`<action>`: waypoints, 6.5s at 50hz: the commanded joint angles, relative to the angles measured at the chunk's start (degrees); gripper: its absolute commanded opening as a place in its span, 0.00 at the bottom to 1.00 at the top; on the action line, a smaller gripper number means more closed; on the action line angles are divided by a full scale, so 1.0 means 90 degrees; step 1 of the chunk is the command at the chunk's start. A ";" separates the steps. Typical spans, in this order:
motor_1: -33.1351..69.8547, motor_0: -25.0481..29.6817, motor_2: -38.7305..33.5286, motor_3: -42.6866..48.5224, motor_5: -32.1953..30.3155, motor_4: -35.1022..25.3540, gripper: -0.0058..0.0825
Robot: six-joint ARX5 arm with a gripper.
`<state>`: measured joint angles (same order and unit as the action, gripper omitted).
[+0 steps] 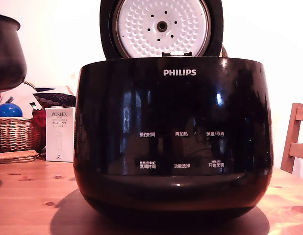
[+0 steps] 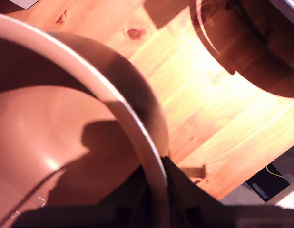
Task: Place the pot you are holding inside the rice cooker
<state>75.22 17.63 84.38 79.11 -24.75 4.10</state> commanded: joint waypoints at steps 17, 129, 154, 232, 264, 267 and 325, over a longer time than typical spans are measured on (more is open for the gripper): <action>-0.0109 -0.0002 0.0104 -0.0141 -0.0010 0.0049 0.04; 0.1443 0.4211 0.1581 -0.0981 -0.0500 -0.1576 0.04; 0.2142 0.4643 0.1581 -0.0279 -0.1467 -0.0546 0.04; 0.2395 0.4641 0.1581 -0.0355 -0.0794 -0.1911 0.04; 0.2858 0.4639 0.1581 -0.0413 -0.1307 -0.1452 0.04; 0.2858 0.4639 0.1581 -0.0398 -0.1304 -0.1452 0.04; 0.2934 0.4636 0.1581 -0.0464 -0.1248 -0.1236 0.22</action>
<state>100.64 58.41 98.87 74.67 -36.16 -6.48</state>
